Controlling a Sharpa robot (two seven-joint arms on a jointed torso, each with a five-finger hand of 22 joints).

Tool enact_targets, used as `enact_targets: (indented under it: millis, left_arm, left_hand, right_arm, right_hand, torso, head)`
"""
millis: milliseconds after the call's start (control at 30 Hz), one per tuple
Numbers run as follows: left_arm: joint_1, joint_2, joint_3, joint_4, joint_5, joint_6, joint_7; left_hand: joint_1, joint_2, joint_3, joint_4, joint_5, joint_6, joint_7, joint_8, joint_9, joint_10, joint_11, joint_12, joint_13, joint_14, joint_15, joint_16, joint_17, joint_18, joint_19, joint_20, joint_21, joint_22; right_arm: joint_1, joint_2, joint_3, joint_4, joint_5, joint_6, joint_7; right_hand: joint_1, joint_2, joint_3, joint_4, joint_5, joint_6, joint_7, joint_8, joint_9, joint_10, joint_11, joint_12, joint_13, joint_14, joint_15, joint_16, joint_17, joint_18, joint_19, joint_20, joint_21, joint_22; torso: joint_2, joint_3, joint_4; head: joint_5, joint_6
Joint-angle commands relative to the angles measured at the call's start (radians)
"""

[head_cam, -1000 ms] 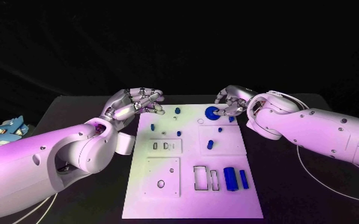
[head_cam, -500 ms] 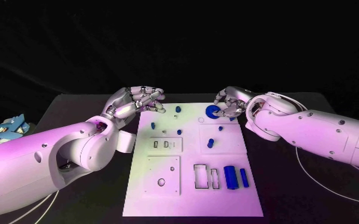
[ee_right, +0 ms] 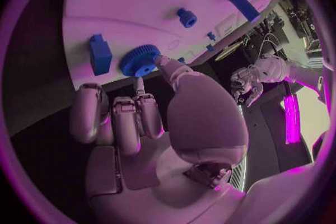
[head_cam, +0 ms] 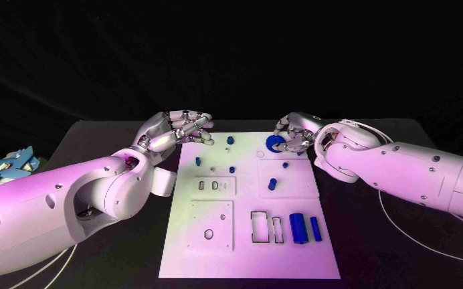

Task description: Assemble the parts on the task board

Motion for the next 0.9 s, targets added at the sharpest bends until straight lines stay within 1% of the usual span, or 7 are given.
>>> enact_targets:
  millis: [33, 367, 500, 600, 767, 833, 900]
  left_arm:
    - [0.001, 0.002, 0.001, 0.000, 0.001, 0.018, 0.007]
    - [0.001, 0.002, 0.001, -0.002, 0.001, 0.018, 0.007]
    - [0.001, 0.001, 0.001, -0.003, 0.001, 0.018, 0.006]
    - [0.001, 0.001, 0.001, -0.003, 0.001, 0.018, 0.006]
    - [0.001, 0.002, 0.001, -0.004, 0.001, 0.018, 0.006]
    - [0.001, 0.002, 0.001, -0.004, 0.001, 0.018, 0.005]
    - [0.001, 0.002, 0.001, -0.005, 0.001, 0.018, 0.005]
  left_hand:
    - [0.004, 0.006, 0.003, -0.006, 0.002, -0.007, 0.005, -0.005, 0.001, -0.007, 0.000, -0.005, 0.001, -0.006, 0.000, 0.004, 0.002, 0.017, -0.001, 0.001, 0.003, 0.001]
    - [0.006, 0.007, 0.004, -0.007, 0.002, -0.007, 0.006, -0.005, 0.002, -0.007, 0.000, -0.006, 0.001, -0.008, 0.000, 0.005, 0.003, 0.017, -0.002, 0.001, 0.005, 0.002]
    - [0.006, 0.007, 0.004, -0.007, 0.002, -0.007, 0.006, -0.005, 0.002, -0.007, 0.000, -0.006, 0.001, -0.008, 0.000, 0.005, 0.003, 0.017, -0.002, 0.001, 0.005, 0.002]
    - [0.006, 0.007, 0.004, -0.007, 0.002, -0.007, 0.006, -0.005, 0.002, -0.007, 0.000, -0.006, 0.001, -0.008, 0.000, 0.005, 0.003, 0.017, -0.002, 0.001, 0.005, 0.002]
    - [0.007, 0.009, 0.005, -0.008, 0.002, -0.007, 0.006, -0.004, 0.002, -0.007, 0.000, -0.006, 0.001, -0.009, 0.000, 0.006, 0.004, 0.018, -0.003, 0.001, 0.006, 0.003]
    - [0.007, 0.009, 0.005, -0.008, 0.002, -0.007, 0.006, -0.004, 0.002, -0.007, 0.000, -0.006, 0.001, -0.009, 0.000, 0.006, 0.004, 0.018, -0.003, 0.001, 0.006, 0.003]
    - [0.007, 0.009, 0.005, -0.008, 0.002, -0.007, 0.006, -0.004, 0.002, -0.007, 0.000, -0.006, 0.001, -0.009, 0.000, 0.006, 0.004, 0.018, -0.003, 0.001, 0.006, 0.003]
  right_arm:
    - [-0.001, 0.003, -0.001, -0.006, -0.022, 0.018, 0.003]
    - [-0.005, 0.004, -0.002, -0.023, -0.042, 0.024, -0.002]
    - [-0.006, 0.002, -0.002, -0.024, -0.051, 0.023, -0.002]
    - [-0.006, 0.001, -0.002, -0.022, -0.058, 0.025, -0.001]
    - [-0.008, 0.000, -0.002, -0.017, -0.067, 0.030, 0.003]
    - [-0.008, 0.000, -0.003, -0.016, -0.069, 0.030, 0.005]
    - [-0.008, -0.001, -0.003, -0.015, -0.070, 0.025, 0.010]
  right_hand:
    - [0.012, -0.002, 0.001, -0.006, -0.004, -0.008, 0.001, 0.004, 0.001, -0.003, 0.006, -0.001, 0.083, 0.097, 0.005, 0.004, 0.228, -0.009, 0.003, 0.005, 0.002, 0.002]
    - [0.024, 0.003, 0.010, -0.014, -0.004, -0.008, 0.003, 0.006, 0.001, -0.004, 0.007, -0.001, 0.083, 0.097, 0.006, 0.004, 0.227, -0.009, 0.004, 0.006, 0.003, 0.005]
    - [0.029, 0.004, 0.015, -0.019, -0.005, -0.008, 0.003, 0.007, 0.001, -0.004, 0.007, -0.001, 0.084, 0.097, 0.007, 0.004, 0.228, -0.009, 0.004, 0.007, 0.005, 0.007]
    - [0.039, 0.004, 0.022, -0.027, -0.006, -0.009, 0.004, 0.007, 0.001, -0.004, 0.007, -0.001, 0.084, 0.097, 0.007, 0.004, 0.227, -0.010, 0.004, 0.007, 0.005, 0.009]
    - [0.063, 0.007, 0.051, -0.050, -0.014, -0.007, 0.006, 0.010, -0.001, -0.004, 0.009, 0.000, 0.086, 0.097, 0.009, 0.005, 0.231, -0.010, 0.005, 0.009, 0.008, 0.016]
    - [0.074, 0.017, 0.079, -0.062, -0.017, 0.011, 0.005, 0.019, -0.001, -0.001, 0.008, 0.002, 0.090, 0.098, 0.008, 0.005, 0.232, -0.011, 0.006, 0.009, 0.011, 0.021]
    - [0.075, 0.021, 0.097, -0.067, -0.020, 0.030, 0.002, 0.027, 0.000, 0.002, 0.005, 0.004, 0.094, 0.097, 0.006, 0.005, 0.232, -0.011, 0.006, 0.008, 0.012, 0.023]
  torso:
    - [0.000, -0.0004, 0.0014]
    - [0.001, 0.0004, 0.0004]
    - [0.000, 0.0007, -0.0011]
    - [0.000, 0.0010, -0.0010]
    - [0.001, 0.0013, 0.0001]
    - [0.001, 0.0011, 0.0001]
    - [0.000, 0.0008, 0.0000]
  head:
    - [0.000, -0.003]
    - [0.003, -0.007]
    - [0.004, -0.009]
    - [0.004, -0.009]
    - [0.004, -0.009]
    - [0.003, -0.009]
    - [0.003, -0.009]
